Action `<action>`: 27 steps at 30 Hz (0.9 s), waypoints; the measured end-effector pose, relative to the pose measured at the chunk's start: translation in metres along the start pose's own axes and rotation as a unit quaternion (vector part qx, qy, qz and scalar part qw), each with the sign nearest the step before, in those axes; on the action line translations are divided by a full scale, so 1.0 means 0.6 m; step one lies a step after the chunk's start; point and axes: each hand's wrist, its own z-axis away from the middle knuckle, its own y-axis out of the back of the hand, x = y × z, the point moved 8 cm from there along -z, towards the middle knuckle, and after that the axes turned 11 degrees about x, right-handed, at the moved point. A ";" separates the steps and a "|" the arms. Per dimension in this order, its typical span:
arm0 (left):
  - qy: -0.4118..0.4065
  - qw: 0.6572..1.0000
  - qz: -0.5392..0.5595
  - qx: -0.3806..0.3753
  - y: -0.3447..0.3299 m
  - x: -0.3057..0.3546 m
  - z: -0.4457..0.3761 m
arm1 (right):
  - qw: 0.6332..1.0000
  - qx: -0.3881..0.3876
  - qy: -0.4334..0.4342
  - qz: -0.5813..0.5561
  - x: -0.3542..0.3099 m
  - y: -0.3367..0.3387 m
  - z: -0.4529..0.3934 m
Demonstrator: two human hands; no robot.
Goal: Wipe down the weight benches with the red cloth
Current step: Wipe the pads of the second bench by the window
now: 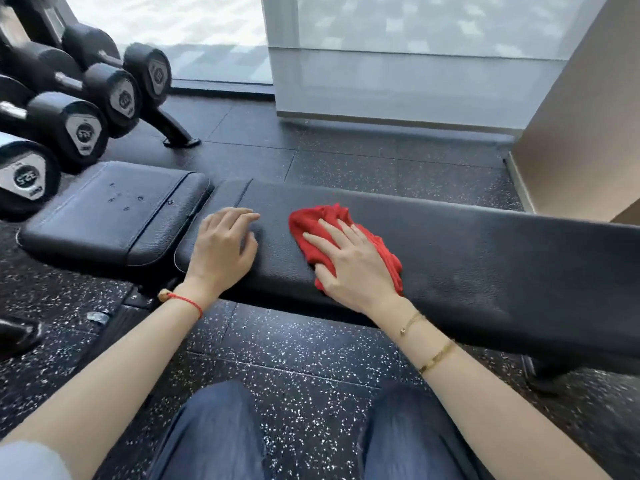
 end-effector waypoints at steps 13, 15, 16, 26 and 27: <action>0.010 0.995 0.082 -0.063 -0.011 -0.020 0.016 | 0.955 0.078 -0.266 0.105 0.034 0.024 0.000; 0.005 0.995 0.081 -0.064 -0.009 -0.021 0.017 | 0.973 0.049 -0.211 0.079 -0.029 -0.004 -0.013; 0.005 0.994 0.081 -0.066 -0.009 -0.021 0.018 | 0.980 0.036 -0.184 0.066 -0.056 -0.016 -0.014; 0.001 0.995 0.086 -0.053 -0.011 -0.030 0.016 | 0.926 0.084 -0.343 0.132 0.069 0.038 0.012; 0.003 0.995 0.087 -0.052 -0.012 -0.029 0.014 | 0.922 0.085 -0.351 0.136 0.071 0.035 0.002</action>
